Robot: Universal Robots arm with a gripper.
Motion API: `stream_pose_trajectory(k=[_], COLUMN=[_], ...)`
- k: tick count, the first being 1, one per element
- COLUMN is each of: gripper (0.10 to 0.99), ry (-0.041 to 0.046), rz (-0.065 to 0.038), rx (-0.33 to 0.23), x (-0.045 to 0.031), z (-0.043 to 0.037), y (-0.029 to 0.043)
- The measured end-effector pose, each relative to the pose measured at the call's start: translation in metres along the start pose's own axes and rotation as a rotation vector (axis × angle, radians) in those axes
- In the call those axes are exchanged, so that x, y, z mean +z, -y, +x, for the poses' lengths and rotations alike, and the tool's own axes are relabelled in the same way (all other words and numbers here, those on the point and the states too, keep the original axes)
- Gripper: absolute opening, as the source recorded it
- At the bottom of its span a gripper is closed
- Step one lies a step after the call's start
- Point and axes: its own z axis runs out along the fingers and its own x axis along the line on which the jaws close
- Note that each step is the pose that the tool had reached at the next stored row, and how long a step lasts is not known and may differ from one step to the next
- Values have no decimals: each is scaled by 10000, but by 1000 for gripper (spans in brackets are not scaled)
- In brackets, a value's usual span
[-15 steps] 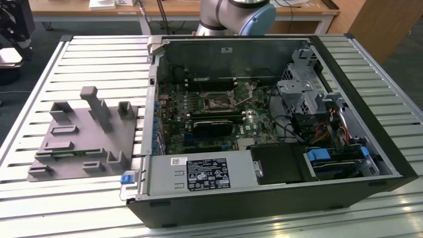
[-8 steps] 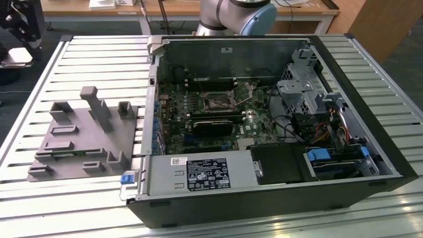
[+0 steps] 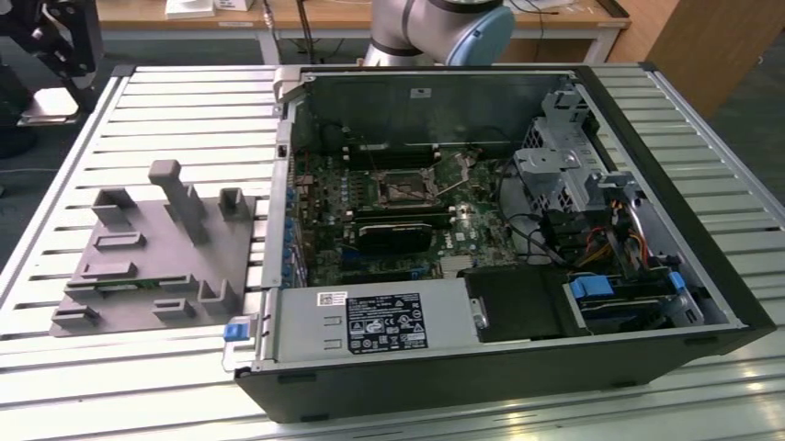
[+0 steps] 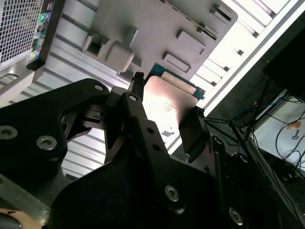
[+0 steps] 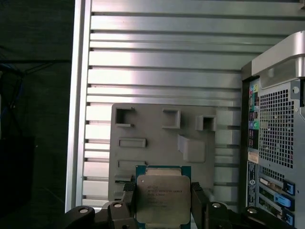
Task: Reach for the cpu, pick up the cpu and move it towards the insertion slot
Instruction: 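Pick up the cpu and move it towards the insertion slot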
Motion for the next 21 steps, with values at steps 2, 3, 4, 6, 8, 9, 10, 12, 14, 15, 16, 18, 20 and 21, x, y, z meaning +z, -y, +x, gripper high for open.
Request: stream_pose_trajectory(k=[2, 3, 4, 6, 8, 9, 10, 12, 14, 15, 16, 18, 20, 21], gripper=[545, 545, 545, 545, 545, 545, 545, 545, 545, 545, 545, 545, 545, 545], ry=[-1, -1, 0, -1, -1, -1, -1, -1, 0, 0, -1, -1, 0, 0], rz=[1, 0, 0, 0, 0, 0, 0, 0, 1, 1, -1, 0, 1, 1], rx=[0, 0, 0, 0, 0, 0, 0, 0, 0, 0, 0, 0, 0, 0], x=[-1, -1, -1, -2, -3, -3, -3, -4, -4, -4, -5, -5, -6, -6], z=[-23, -35, -47, -73, -103, -118, -132, -156, -180, -188, -195, -212, -232, -243], y=[0, 1, 1, 1, 2, 2, 2, 3, 3, 3, 3, 3, 4, 4])
